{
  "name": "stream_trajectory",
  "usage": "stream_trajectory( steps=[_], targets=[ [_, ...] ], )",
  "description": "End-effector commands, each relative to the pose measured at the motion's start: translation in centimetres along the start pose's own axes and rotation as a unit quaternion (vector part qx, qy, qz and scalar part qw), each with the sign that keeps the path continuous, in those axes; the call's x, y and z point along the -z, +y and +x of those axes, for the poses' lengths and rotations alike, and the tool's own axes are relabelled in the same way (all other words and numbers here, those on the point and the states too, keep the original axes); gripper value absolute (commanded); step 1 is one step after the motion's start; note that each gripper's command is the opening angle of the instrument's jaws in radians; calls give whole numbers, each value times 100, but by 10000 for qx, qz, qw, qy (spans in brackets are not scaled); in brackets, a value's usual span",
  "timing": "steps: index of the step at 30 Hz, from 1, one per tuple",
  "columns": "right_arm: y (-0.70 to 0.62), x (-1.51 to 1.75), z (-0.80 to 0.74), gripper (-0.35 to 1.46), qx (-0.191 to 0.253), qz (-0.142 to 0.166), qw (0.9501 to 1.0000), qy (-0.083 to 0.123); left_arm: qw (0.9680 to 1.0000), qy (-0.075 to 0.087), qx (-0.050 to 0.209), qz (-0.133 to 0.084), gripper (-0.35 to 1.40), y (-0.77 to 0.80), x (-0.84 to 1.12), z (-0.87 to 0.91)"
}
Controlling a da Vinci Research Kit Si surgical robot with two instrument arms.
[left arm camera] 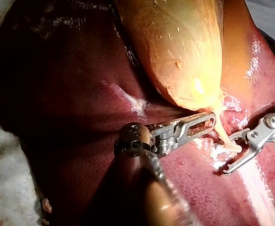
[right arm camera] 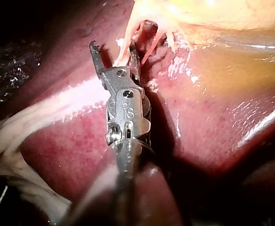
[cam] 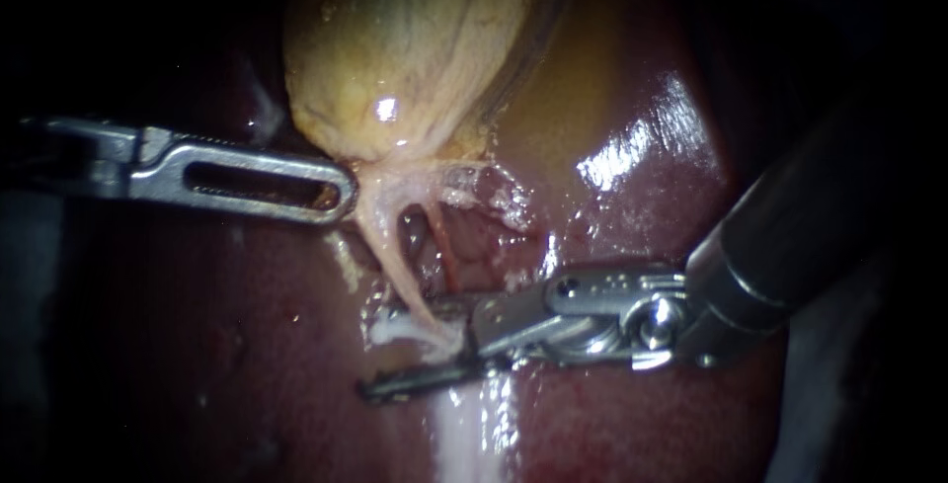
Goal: Going back first clip left tube
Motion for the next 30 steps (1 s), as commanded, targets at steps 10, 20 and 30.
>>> stream_trajectory(
  steps=[10,20,30],
  targets=[
    [-2,24,5,49,-33,50,10000,0,10000,-1,-1,-2,-35,0,0,0],
    [-14,68,12,49,30,173,9998,-12,10000,-3,-3,-3,-35,-1,1,0],
    [-18,124,38,49,330,150,9993,11,10000,-2,-5,-2,-35,-1,1,-1]
  ],
)
